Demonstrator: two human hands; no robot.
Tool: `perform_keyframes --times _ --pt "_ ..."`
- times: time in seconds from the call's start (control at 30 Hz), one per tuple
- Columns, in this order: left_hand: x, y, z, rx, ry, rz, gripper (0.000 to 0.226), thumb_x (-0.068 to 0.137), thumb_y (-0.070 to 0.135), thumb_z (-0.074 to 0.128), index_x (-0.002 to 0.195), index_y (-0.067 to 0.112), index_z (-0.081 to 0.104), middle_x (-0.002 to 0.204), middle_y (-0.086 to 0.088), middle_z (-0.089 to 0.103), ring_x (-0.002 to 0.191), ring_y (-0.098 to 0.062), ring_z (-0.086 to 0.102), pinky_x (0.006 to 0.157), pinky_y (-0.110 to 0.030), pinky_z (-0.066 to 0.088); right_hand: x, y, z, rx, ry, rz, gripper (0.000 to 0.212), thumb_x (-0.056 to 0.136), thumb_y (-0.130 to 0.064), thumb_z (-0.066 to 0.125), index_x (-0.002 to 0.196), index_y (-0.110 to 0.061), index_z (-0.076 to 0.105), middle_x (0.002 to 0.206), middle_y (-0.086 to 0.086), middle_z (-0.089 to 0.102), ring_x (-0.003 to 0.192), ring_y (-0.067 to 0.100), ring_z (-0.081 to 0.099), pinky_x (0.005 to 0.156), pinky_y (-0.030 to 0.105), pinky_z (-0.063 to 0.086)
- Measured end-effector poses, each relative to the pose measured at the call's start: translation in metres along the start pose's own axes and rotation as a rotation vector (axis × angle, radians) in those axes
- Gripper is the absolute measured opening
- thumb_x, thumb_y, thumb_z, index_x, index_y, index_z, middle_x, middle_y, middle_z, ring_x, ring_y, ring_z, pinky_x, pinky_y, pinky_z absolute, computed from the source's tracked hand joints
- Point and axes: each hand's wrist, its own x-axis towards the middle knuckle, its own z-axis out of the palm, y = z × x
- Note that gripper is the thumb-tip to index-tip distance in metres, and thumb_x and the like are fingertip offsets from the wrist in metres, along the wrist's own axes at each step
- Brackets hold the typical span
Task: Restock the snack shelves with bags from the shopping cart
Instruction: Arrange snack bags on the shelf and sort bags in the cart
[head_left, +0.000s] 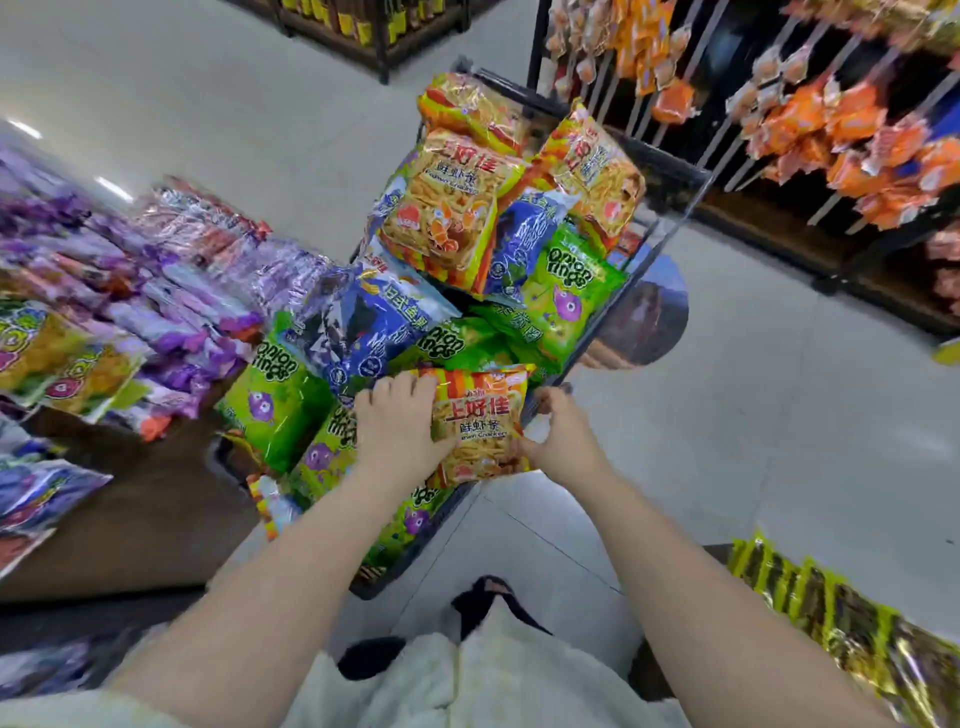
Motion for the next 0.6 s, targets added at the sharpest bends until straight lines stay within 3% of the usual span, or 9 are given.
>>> perform_keyframes --times 0.1,0.23,0.37,0.5,0.6 --pt "0.007 0.005 0.008 -0.024 -0.073 -0.135 0.094 0.068 0.073 0.069 0.143 0.026 0.036 0.142 -0.002 0.043 0.129 -0.027 0.039 0.104 -0.045 0.030 0.015 0.003 -0.002 0.182 -0.130 0.072 0.071 0.079 -0.025 0.079 0.137 -0.011 0.041 0.115 -0.007 0.044 0.104 0.011 0.046 0.084 0.025 0.038" --pt "0.010 0.002 0.018 -0.013 -0.066 -0.167 0.085 0.075 0.067 0.067 0.144 0.029 0.037 0.147 0.000 0.040 0.134 -0.025 0.034 0.108 -0.046 0.025 0.032 0.009 0.011 0.410 -0.252 0.122 0.086 0.076 -0.018 0.082 0.146 -0.015 0.032 0.135 -0.003 0.048 0.121 0.015 0.048 0.095 0.028 0.041" --pt "0.012 -0.002 0.024 -0.028 -0.055 -0.176 0.077 0.079 0.064 0.065 0.142 0.028 0.040 0.146 0.000 0.042 0.134 -0.024 0.034 0.107 -0.046 0.025 0.042 0.013 0.023 0.513 -0.279 0.147 0.074 0.075 -0.016 0.083 0.136 -0.017 0.043 0.127 0.001 0.059 0.112 0.016 0.057 0.087 0.025 0.049" --pt "0.010 -0.002 0.026 -0.060 0.010 -0.128 0.072 0.077 0.061 0.069 0.137 0.027 0.047 0.138 0.000 0.049 0.128 -0.026 0.040 0.103 -0.046 0.030 0.044 0.022 0.018 0.568 -0.210 0.191 0.071 0.071 -0.013 0.085 0.132 -0.014 0.048 0.120 0.002 0.064 0.107 0.017 0.062 0.090 0.035 0.053" --pt "0.006 0.000 0.027 -0.138 0.087 -0.119 0.069 0.074 0.054 0.075 0.132 0.026 0.052 0.132 0.000 0.052 0.123 -0.025 0.044 0.102 -0.046 0.034 0.045 0.033 0.000 0.657 -0.178 0.212 0.063 0.071 -0.008 0.084 0.125 -0.013 0.051 0.113 0.001 0.067 0.102 0.016 0.065 0.081 0.030 0.054"
